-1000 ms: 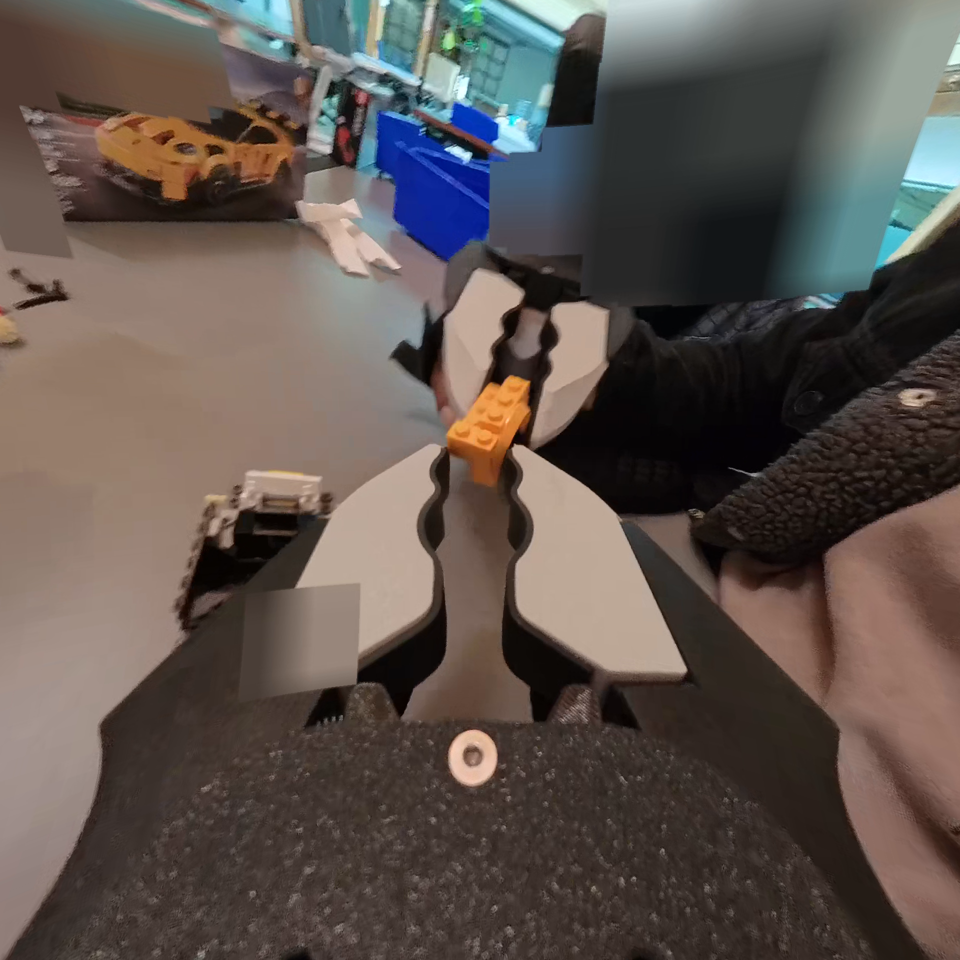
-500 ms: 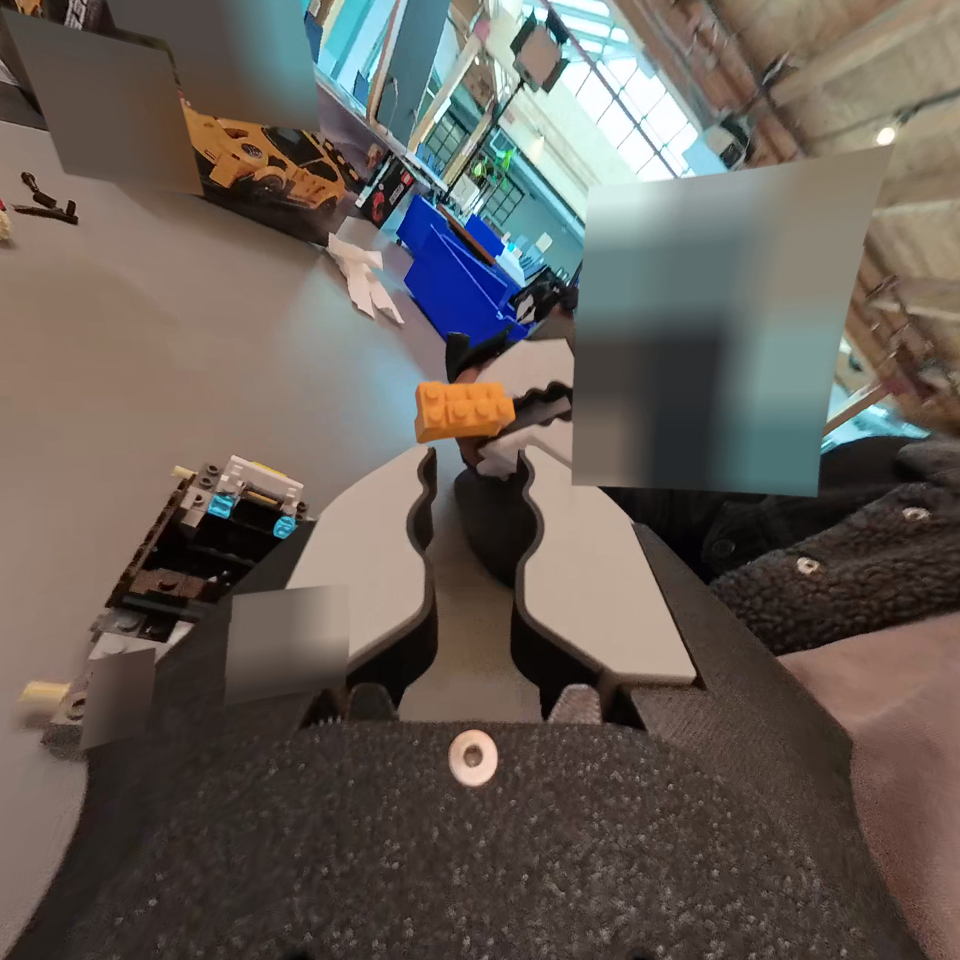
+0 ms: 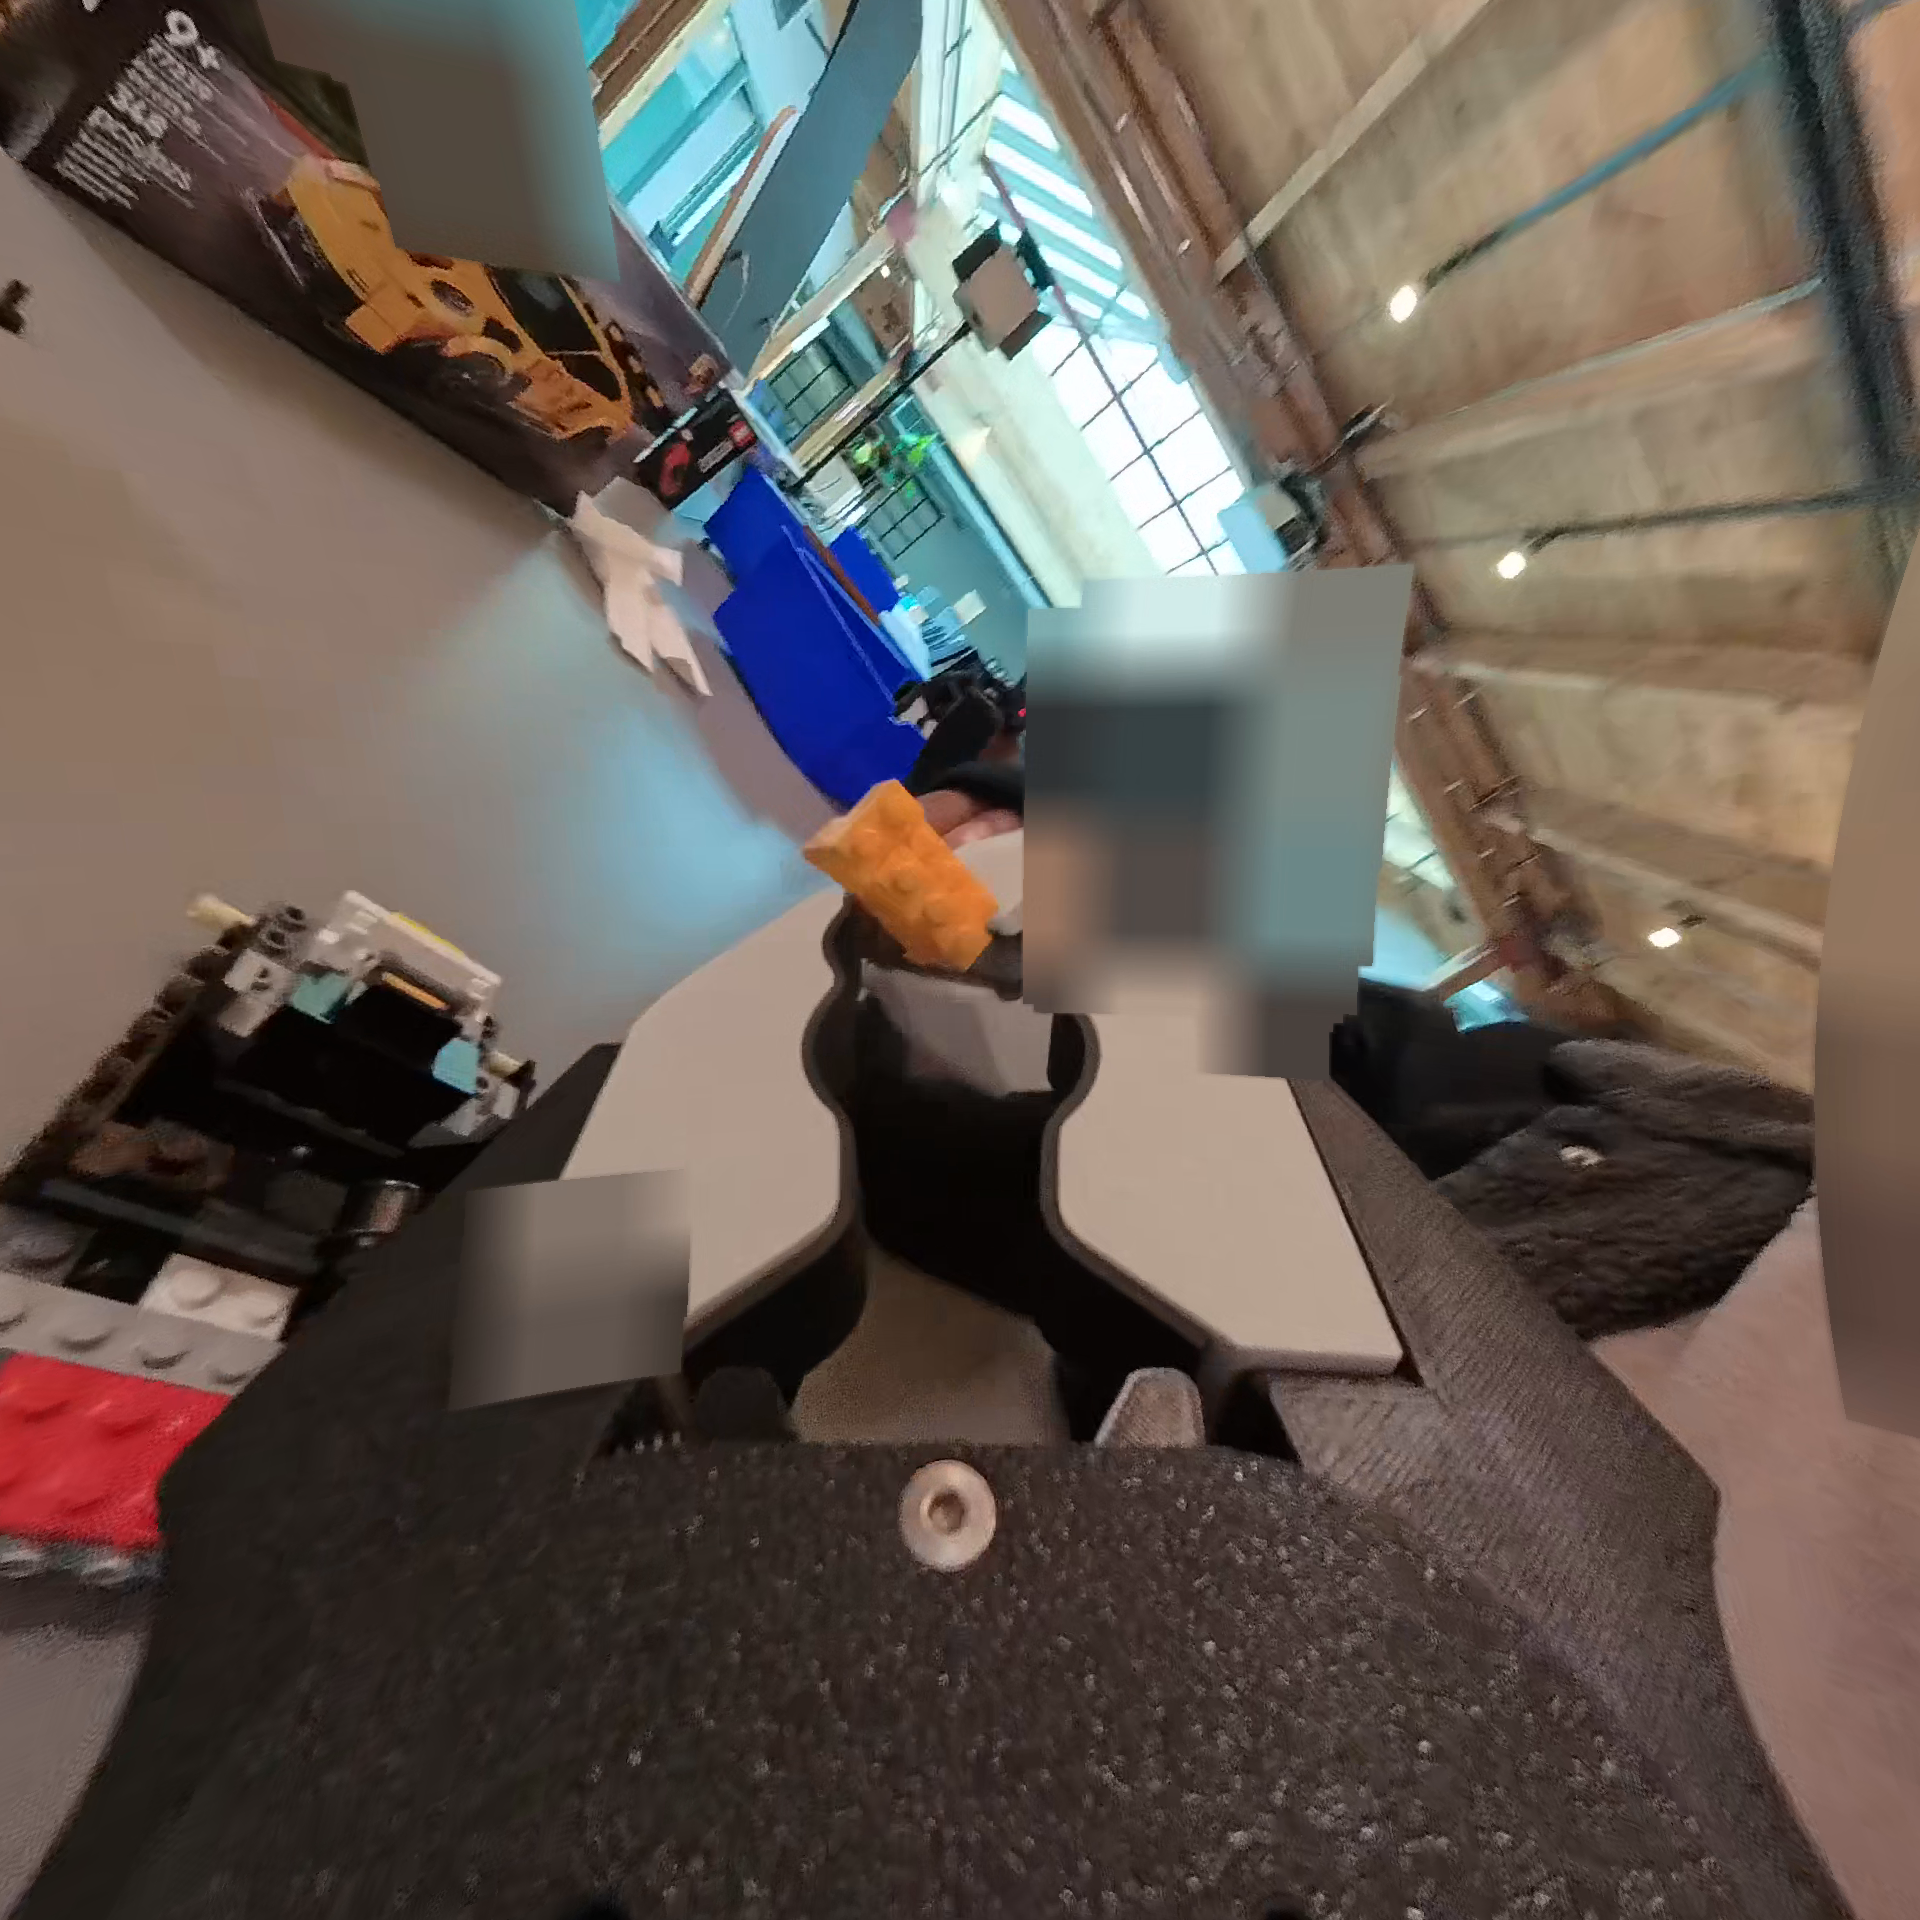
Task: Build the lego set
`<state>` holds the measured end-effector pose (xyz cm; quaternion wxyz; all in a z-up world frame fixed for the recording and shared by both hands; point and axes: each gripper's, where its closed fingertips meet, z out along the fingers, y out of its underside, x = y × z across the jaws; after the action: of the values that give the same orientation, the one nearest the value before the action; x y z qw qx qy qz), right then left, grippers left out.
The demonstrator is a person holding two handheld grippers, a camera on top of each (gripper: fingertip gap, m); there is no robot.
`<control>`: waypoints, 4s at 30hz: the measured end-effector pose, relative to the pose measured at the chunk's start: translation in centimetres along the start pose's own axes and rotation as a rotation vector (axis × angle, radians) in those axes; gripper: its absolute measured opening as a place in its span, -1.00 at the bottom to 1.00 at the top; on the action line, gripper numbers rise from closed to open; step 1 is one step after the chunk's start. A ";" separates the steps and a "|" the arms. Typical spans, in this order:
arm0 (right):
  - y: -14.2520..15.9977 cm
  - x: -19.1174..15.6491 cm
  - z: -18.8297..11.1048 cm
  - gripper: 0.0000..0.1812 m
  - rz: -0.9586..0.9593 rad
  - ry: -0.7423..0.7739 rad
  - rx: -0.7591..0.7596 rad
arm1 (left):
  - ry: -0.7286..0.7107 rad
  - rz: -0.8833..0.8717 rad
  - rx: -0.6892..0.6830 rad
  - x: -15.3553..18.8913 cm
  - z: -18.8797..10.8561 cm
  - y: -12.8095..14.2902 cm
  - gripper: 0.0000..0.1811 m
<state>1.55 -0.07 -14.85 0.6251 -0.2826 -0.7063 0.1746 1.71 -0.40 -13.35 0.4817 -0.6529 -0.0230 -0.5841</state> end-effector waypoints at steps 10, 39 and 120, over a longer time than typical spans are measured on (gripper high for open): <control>-0.3 -1.4 0.3 -0.94 0.094 -0.092 0.033 | -0.019 -0.012 -0.040 -0.5 -0.2 0.3 -0.85; -3.1 -5.2 -4.1 -0.78 0.655 -0.797 0.283 | 0.176 0.159 -0.567 2.1 -1.7 7.2 -0.78; 7.8 1.0 3.6 -0.78 0.704 -0.829 0.060 | -0.421 0.889 -0.931 -10.3 -2.8 5.7 -0.30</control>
<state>-0.60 6.97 -19.31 0.2059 -0.3914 -0.7511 0.4902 -0.25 0.17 -25.25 0.3301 -0.8394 0.4084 -0.1399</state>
